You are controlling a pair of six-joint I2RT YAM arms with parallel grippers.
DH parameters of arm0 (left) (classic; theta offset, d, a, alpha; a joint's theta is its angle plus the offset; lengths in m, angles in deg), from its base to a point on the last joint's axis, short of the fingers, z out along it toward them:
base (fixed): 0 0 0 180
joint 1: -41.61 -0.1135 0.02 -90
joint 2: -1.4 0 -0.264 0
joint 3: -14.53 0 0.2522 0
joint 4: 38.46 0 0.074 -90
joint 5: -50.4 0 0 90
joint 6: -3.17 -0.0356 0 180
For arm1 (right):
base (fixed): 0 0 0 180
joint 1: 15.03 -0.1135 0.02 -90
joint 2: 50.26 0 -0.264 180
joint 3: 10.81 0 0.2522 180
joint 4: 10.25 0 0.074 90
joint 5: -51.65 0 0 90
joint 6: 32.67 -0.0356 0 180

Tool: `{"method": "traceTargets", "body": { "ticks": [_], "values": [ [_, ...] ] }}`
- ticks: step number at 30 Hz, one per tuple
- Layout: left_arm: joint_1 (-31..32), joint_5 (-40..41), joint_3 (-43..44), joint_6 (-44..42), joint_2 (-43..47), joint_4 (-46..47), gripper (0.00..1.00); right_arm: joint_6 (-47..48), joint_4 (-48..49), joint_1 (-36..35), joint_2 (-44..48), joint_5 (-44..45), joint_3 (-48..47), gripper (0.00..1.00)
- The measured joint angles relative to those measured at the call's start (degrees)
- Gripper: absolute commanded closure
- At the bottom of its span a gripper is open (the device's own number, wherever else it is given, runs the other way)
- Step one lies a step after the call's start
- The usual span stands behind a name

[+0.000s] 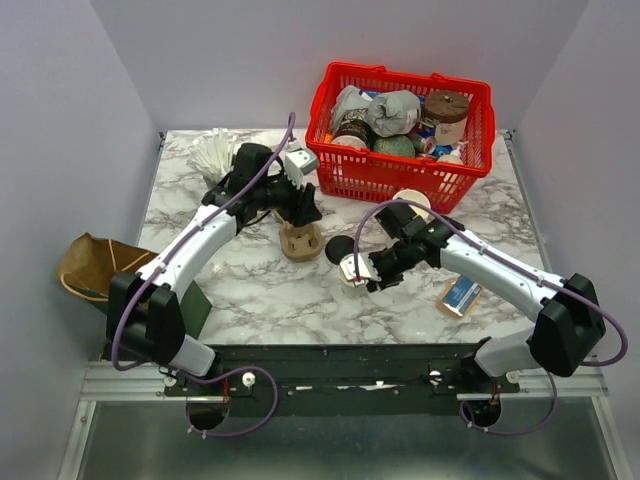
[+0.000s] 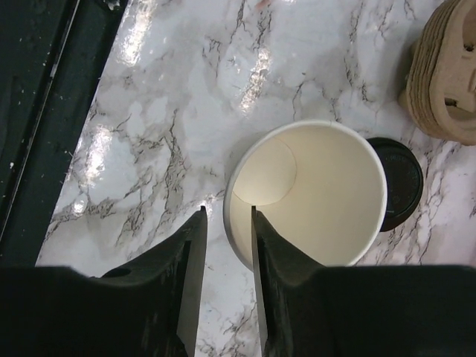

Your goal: Pack the takeout coffee

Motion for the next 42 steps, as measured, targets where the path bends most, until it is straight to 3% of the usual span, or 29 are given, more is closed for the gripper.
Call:
{"method": "traceTargets", "body": {
  "ticks": [6, 8, 9, 10, 21, 29, 31, 34, 42],
  "values": [
    [-0.02, 0.0, 4.5, -2.34, -5.46, -1.27, 0.37, 0.04, 1.97, -0.24, 0.13, 1.51, 3.26, 0.8],
    [-0.02, 0.0, 6.01, -3.37, -7.39, -2.1, 0.32, -0.09, 2.1, -0.26, 0.24, 2.05, 3.5, 0.84],
    [-0.02, 0.0, 6.38, -4.09, -8.13, -2.36, 0.23, -0.04, 2.21, -0.28, 0.44, 2.19, 3.5, 0.85],
    [-0.02, 0.0, 6.47, -4.66, -8.55, -2.64, 0.02, -0.15, 2.16, -0.28, 0.9, 2.49, 3.5, 0.86],
    [4.81, 1.14, 6.34, -21.57, -13.51, -6.67, 0.01, 0.02, -1.46, -0.31, 10.34, 4.5, 7.1, 0.85],
    [6.23, -1.79, 12.81, -39.12, -21.59, -17.11, 0.01, 1.01, -3.02, -0.31, 10.75, 5.81, 9.75, 0.71],
    [6.16, -2.97, 15.91, -42.73, -24.26, -20.13, 0.01, 1.36, -3.08, -0.31, 10.78, 5.99, 9.77, 0.56],
    [6.4, -4.26, 19.12, -46.62, -27.08, -23.08, 0.01, 1.68, -3.45, -0.31, 11.32, 6.38, 9.75, 0.4],
    [8.72, -5.31, 20.04, -54.25, -29.0, -26.88, 0.01, 0.24, -7.72, -0.31, 21.99, 6.95, 4.52, 0.36]
  ]
}}
